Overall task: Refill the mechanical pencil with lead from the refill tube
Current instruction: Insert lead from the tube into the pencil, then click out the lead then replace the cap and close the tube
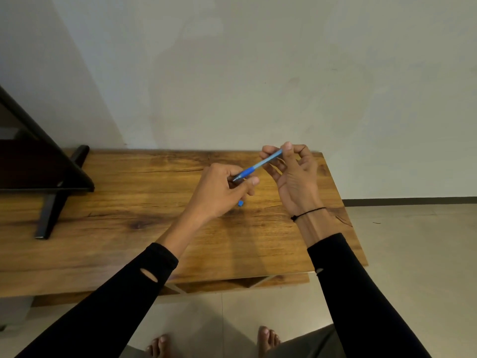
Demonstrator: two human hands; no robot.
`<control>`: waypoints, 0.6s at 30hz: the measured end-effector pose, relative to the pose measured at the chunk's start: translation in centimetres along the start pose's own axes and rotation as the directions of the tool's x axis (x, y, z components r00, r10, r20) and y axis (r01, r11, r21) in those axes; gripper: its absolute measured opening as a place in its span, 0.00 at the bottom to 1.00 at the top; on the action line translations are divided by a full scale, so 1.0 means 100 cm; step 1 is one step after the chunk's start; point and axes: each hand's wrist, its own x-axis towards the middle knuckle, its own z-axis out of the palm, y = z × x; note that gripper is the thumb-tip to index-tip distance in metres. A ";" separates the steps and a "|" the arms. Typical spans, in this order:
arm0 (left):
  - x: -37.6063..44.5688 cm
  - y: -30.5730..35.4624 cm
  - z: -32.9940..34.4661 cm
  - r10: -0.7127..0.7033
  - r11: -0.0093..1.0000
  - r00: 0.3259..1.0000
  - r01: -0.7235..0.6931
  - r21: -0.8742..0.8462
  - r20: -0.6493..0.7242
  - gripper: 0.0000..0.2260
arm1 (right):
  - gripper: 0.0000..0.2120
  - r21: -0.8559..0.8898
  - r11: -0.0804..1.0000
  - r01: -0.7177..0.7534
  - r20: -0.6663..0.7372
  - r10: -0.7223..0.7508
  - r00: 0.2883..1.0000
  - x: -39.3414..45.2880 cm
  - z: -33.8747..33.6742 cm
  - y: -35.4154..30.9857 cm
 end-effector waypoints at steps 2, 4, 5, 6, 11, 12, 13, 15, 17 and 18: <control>0.002 0.007 0.000 -0.024 0.998 0.999 0.022 -0.062 -0.029 0.03 | 0.04 -0.007 0.998 0.065 -0.084 -0.066 0.994 -0.001 0.008 0.000; 0.004 0.012 -0.002 -0.030 0.993 0.998 0.022 -0.117 -0.063 0.05 | 0.04 0.009 0.994 0.113 -0.164 -0.110 0.980 0.000 0.013 -0.007; 0.004 0.014 -0.003 -0.024 0.990 0.997 0.013 -0.140 -0.076 0.05 | 0.05 0.044 0.992 0.115 -0.186 -0.105 0.977 -0.002 0.016 -0.010; 0.003 0.018 -0.004 -0.014 0.988 0.997 0.001 -0.154 -0.080 0.06 | 0.06 0.106 0.990 0.094 -0.190 -0.072 0.979 -0.005 0.019 -0.014; -0.002 0.044 -0.007 0.119 0.979 0.983 -0.140 -0.148 -0.139 0.07 | 0.25 0.465 0.873 -0.149 -0.041 0.189 0.981 -0.027 0.060 -0.042; -0.003 0.050 -0.009 0.143 0.967 0.976 -0.173 -0.186 -0.163 0.08 | 0.28 0.491 0.861 -0.130 -0.026 0.164 0.986 -0.030 0.068 -0.057; -0.004 0.057 -0.013 0.158 0.952 0.970 -0.200 -0.232 -0.188 0.09 | 0.30 0.518 0.850 -0.100 -0.008 0.121 0.993 -0.033 0.076 -0.074; -0.007 0.070 -0.020 0.173 0.916 0.961 -0.237 -0.324 -0.215 0.08 | 0.30 0.579 0.814 -0.035 0.035 0.019 0.999 -0.040 0.087 -0.115; -0.007 0.085 -0.029 0.168 0.841 0.958 -0.263 -0.472 -0.234 0.07 | 0.30 0.633 0.774 0.003 0.090 -0.078 0.993 -0.051 0.097 -0.150; -0.005 0.093 -0.036 0.158 0.780 0.955 -0.277 -0.561 -0.252 0.08 | 0.30 0.658 0.753 0.011 0.120 -0.119 0.986 -0.057 0.102 -0.163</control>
